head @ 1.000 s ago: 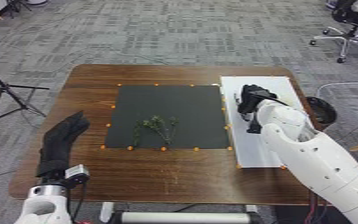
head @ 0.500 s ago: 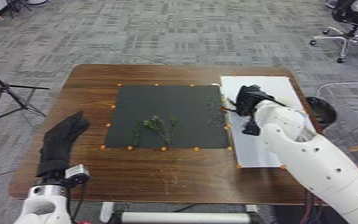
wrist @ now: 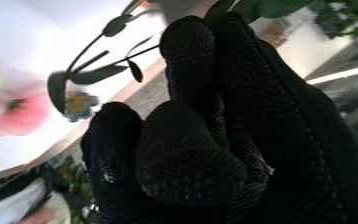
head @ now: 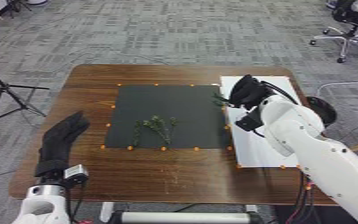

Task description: Arrange flowers

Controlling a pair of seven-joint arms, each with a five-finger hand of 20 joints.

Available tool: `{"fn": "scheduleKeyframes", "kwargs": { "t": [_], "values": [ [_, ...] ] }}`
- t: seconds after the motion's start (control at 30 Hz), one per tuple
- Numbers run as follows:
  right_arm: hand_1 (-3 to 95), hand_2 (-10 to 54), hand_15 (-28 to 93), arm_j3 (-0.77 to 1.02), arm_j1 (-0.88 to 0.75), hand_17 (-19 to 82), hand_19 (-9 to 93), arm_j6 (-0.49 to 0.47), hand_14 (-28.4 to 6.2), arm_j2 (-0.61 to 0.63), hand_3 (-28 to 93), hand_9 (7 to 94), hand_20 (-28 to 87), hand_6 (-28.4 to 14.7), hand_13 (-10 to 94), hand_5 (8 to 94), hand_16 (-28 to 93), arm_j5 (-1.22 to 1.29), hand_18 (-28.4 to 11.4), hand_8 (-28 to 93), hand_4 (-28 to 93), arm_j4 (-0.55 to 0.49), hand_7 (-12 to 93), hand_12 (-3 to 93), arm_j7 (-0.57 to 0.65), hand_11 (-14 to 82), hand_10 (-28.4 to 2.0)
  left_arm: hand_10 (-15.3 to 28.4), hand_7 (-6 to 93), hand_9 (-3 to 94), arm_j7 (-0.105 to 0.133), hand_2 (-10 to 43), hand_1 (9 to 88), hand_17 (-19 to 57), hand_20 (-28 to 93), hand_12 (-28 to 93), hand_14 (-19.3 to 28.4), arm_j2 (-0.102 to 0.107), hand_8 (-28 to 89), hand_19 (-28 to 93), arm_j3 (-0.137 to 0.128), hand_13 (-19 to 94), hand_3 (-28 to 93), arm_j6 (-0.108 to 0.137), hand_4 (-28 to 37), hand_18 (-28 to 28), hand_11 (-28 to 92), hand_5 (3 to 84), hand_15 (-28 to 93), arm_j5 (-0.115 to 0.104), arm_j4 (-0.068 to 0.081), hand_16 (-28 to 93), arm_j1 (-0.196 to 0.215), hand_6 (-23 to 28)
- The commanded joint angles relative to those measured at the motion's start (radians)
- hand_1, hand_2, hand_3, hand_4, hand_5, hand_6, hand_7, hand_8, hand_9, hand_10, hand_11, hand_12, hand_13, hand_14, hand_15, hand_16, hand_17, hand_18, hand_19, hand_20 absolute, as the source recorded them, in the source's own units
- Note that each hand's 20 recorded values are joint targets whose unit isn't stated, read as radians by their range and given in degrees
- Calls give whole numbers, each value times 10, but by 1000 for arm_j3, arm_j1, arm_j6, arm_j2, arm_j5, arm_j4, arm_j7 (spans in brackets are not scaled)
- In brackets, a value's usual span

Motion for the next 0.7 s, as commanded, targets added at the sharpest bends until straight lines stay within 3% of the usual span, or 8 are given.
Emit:
{"fn": "scheduleKeyframes", "kwargs": {
  "t": [0.03,0.27,0.43,0.7],
  "values": [
    [629,-95,603,-20,37,669,932,44,1,23,559,914,567,-35,937,704,348,258,-123,272,-16,-107,322,484,37,197,-93,136,105,438,-11,42,189,29,164,120,171,10,-63,117,-6,361,723,-4,-283,136,170,456,169,-3,-14,37,8,32],
    [632,-95,602,-91,52,683,932,69,2,17,556,915,515,-37,937,699,322,449,-103,265,-15,-152,334,466,80,209,-90,136,104,436,-17,42,189,29,164,121,171,11,-62,117,-7,358,723,-9,-283,136,168,455,166,-2,-21,38,14,33],
    [641,-95,589,-147,56,698,925,101,1,-22,548,916,462,-44,937,692,295,533,-84,262,-14,-131,345,450,112,211,-94,135,102,434,-25,43,188,28,164,122,171,8,-62,117,-10,357,721,-5,-283,137,166,454,165,-8,-25,40,20,34],
    [652,-95,575,-211,58,715,902,294,-4,-78,541,921,416,-56,937,688,260,486,-66,249,-9,-56,356,429,123,208,-105,133,98,428,-37,45,187,27,164,122,172,6,-60,118,-6,355,717,-12,-283,137,164,449,163,-3,-25,40,16,34]
  ]
}}
